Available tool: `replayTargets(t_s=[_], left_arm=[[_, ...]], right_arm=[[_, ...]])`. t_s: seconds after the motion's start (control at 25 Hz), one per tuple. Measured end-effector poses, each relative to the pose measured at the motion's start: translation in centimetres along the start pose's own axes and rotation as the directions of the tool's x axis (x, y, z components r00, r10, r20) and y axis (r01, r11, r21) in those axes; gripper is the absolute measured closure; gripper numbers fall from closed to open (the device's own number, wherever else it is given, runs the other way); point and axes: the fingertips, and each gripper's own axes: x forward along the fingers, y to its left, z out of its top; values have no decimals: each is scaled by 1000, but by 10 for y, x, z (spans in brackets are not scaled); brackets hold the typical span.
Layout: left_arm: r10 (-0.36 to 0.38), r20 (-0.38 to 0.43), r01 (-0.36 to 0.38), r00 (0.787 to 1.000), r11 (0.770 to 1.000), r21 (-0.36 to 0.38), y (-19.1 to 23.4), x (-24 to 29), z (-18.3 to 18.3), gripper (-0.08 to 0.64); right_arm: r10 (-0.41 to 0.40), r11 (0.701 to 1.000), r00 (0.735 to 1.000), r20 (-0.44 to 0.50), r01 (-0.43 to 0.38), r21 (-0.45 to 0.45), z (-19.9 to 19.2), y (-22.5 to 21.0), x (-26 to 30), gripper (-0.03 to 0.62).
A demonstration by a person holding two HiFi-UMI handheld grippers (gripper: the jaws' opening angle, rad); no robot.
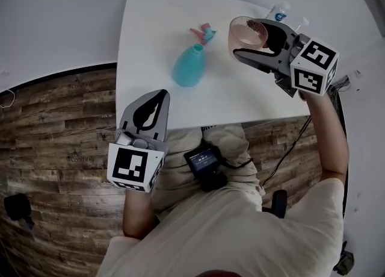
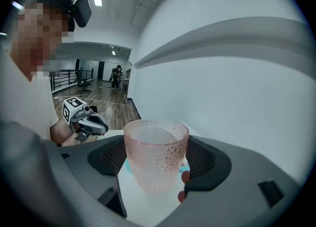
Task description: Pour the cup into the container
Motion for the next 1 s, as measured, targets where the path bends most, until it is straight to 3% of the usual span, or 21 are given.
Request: replayTargets(t_s=[0.24, 0.48, 1.0], left_arm=[[-10, 1, 10, 1000, 1000, -2, -2, 1, 3, 549], [-16, 2, 16, 1000, 1000, -7, -1, 2, 3, 549], [-15, 16, 15, 1000, 1000, 13, -7, -3, 8, 549]], right_arm=[[23, 998, 999, 27, -25, 65, 13, -5, -13, 218], [17, 997, 999, 28, -19, 74, 24, -14, -24, 218], [29, 998, 996, -80, -33, -45, 40, -20, -13, 218]])
